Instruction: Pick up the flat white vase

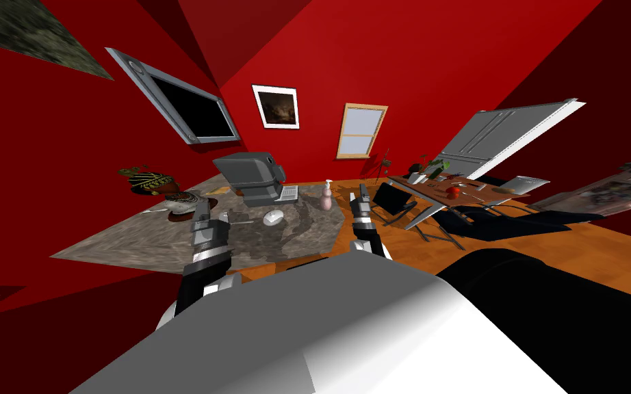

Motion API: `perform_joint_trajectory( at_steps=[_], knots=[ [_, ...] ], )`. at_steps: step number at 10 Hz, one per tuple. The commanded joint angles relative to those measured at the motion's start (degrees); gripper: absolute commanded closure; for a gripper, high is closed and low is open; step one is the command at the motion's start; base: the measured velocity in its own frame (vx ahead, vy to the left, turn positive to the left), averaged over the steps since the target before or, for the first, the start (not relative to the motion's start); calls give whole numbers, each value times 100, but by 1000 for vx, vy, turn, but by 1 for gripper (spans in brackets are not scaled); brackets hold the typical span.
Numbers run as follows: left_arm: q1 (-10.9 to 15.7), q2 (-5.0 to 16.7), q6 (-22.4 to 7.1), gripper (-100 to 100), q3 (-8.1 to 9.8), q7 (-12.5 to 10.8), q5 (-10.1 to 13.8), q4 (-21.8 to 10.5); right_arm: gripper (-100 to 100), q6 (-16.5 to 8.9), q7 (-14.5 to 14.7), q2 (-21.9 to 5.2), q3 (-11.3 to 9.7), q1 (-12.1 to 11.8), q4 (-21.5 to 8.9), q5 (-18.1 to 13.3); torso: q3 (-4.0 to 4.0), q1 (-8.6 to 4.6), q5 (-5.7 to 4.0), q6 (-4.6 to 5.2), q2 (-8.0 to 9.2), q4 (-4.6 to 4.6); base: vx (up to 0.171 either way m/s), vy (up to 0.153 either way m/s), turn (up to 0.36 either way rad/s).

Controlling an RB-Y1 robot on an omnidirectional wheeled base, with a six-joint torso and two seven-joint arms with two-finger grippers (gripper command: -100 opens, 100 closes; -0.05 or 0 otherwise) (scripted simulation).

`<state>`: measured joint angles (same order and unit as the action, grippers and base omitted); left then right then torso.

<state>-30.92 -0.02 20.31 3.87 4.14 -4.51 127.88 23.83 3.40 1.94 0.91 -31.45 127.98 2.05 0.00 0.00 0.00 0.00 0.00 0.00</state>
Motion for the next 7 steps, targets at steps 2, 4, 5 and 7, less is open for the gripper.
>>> perform_joint_trajectory(
  at_steps=[2, 4, 5, 7],
  knots=[
    [129, 398, -261, -100, 58, -12, 81, -93, 0, 0, 0, 0, 0, 0, 0, 0, 0, 6, 1, 0, 0, 0, 0, 20, -4],
    [319, 746, -602, -100, 145, -29, 202, -227, 0, 0, 0, 0, 0, 0, 0, 0, 0, 18, 4, 0, 0, 0, -3, 47, -7],
    [319, 753, -638, -100, 145, -29, 202, -227, 0, 0, 0, -1, 1, 0, 0, 0, -1, 24, 5, 0, -1, 0, 4, 43, -7],
    [439, 934, -876, -100, 202, -39, 281, -312, 0, 0, 0, -1, 0, 0, 0, 0, -1, 19, 4, 0, -2, 0, -2, 38, -3]
  ],
)
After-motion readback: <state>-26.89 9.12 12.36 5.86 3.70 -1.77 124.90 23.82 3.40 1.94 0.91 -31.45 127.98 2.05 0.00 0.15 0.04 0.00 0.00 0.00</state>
